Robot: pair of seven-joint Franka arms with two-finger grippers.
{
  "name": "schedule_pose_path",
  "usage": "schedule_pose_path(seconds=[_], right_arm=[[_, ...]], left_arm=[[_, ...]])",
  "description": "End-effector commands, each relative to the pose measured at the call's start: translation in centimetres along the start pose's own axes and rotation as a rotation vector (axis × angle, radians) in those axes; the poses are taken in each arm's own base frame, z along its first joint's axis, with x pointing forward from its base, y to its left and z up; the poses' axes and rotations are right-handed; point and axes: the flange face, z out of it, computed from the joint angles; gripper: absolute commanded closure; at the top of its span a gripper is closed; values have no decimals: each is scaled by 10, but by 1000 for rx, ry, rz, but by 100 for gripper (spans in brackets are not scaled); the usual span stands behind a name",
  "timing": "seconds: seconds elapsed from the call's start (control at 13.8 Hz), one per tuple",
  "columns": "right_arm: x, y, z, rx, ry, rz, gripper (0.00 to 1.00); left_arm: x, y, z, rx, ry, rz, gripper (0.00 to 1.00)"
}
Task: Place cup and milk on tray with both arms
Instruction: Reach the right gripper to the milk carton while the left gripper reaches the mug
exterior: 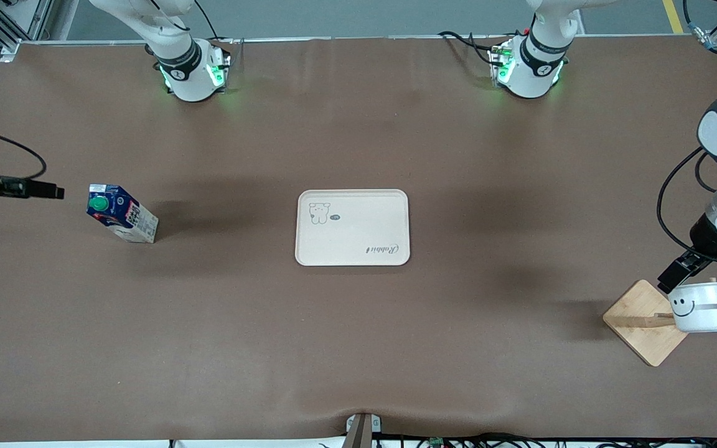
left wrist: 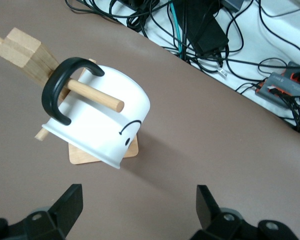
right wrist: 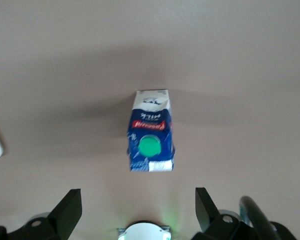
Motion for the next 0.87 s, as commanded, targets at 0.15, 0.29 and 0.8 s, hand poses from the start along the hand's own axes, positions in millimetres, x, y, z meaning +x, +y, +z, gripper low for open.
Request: schedule_pose_path(seconds=[0.15,0.29,0.8], right_arm=[[20,2,69,-42,-39,-22,0],[20,2,88,-41,-45,-24,0],[12,-4,120,-45,-68,-43,0]], left_arm=[[-10,-21,11,-42,56,-34,0],[-10,-24,18,-55,73,-38,0],[-20,-31,41,-66,82,-37,0]])
